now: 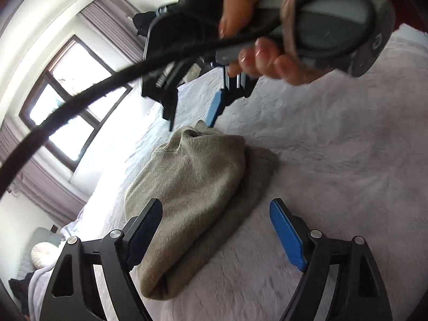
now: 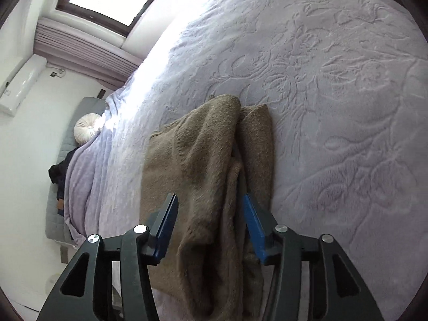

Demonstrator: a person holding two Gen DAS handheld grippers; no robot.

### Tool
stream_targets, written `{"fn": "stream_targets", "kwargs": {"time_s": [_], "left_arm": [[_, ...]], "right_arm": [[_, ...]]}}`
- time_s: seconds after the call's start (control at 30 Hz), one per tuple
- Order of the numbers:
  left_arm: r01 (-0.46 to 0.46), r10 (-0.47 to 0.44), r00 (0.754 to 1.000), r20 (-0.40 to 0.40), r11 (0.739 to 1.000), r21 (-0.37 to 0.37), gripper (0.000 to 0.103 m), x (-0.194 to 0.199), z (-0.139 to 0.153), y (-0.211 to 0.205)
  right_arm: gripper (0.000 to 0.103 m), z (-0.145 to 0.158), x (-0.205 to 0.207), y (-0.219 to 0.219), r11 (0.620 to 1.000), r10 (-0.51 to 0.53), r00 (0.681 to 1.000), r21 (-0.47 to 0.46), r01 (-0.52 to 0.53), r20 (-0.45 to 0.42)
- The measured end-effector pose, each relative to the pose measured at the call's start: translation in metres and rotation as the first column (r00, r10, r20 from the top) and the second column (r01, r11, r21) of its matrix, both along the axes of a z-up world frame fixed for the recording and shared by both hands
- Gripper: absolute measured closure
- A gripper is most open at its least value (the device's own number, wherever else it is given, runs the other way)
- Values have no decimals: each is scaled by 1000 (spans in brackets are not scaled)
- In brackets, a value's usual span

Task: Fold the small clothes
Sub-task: 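Open the left gripper while the right gripper lays the folded sweater down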

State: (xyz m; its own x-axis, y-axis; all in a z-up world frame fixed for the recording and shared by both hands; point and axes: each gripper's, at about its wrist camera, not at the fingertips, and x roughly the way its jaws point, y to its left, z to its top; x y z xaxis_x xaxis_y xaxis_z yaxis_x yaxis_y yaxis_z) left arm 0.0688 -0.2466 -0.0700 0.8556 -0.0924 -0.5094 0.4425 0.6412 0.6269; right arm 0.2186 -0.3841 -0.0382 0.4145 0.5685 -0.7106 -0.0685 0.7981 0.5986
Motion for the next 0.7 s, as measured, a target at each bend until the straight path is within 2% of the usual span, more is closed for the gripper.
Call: {"fn": "stream_targets", "kwargs": {"time_s": [0.1, 0.17, 0.27, 0.33, 0.37, 0.47, 0.57, 0.6, 0.63, 0.67, 0.7], "left_arm": [[54, -54, 998, 20, 999, -5, 20, -22, 4, 12], [105, -105, 994, -1, 994, 18, 20, -32, 0, 14], [129, -130, 992, -1, 987, 99, 20, -47, -13, 4], [135, -140, 990, 18, 976, 169, 20, -54, -23, -5], [138, -148, 988, 32, 967, 213, 20, -59, -27, -8], [141, -170, 982, 79, 947, 287, 20, -73, -31, -13], [120, -147, 987, 70, 946, 301, 20, -81, -33, -12], [110, -131, 990, 56, 952, 287, 20, -80, -30, -11], [96, -110, 993, 39, 960, 264, 20, -71, -27, 0], [75, -81, 997, 19, 969, 236, 20, -66, -24, 5], [48, -50, 999, 6, 976, 210, 20, -60, -21, 12]], "right_arm": [[48, 13, -35, 5, 999, 33, 998, 36, -34, 46], [48, 18, -55, 2, 997, 18, 998, 79, -22, 58], [47, 21, -73, -8, 973, -78, 993, 225, 57, 83], [46, 30, -82, -20, 939, -127, 986, 334, 84, 107], [46, 39, -86, -18, 923, -136, 981, 376, 75, 138], [46, 72, -93, -16, 912, -143, 962, 409, 37, 232], [45, 101, -103, -6, 868, -132, 942, 494, -41, 309], [43, 113, -111, -3, 863, -127, 929, 501, -69, 348], [37, 122, -117, 0, 871, -113, 916, 482, -95, 384], [30, 129, -123, 4, 898, -85, 907, 426, -110, 413], [28, 133, -130, 8, 931, -63, 905, 353, -99, 421]]}}
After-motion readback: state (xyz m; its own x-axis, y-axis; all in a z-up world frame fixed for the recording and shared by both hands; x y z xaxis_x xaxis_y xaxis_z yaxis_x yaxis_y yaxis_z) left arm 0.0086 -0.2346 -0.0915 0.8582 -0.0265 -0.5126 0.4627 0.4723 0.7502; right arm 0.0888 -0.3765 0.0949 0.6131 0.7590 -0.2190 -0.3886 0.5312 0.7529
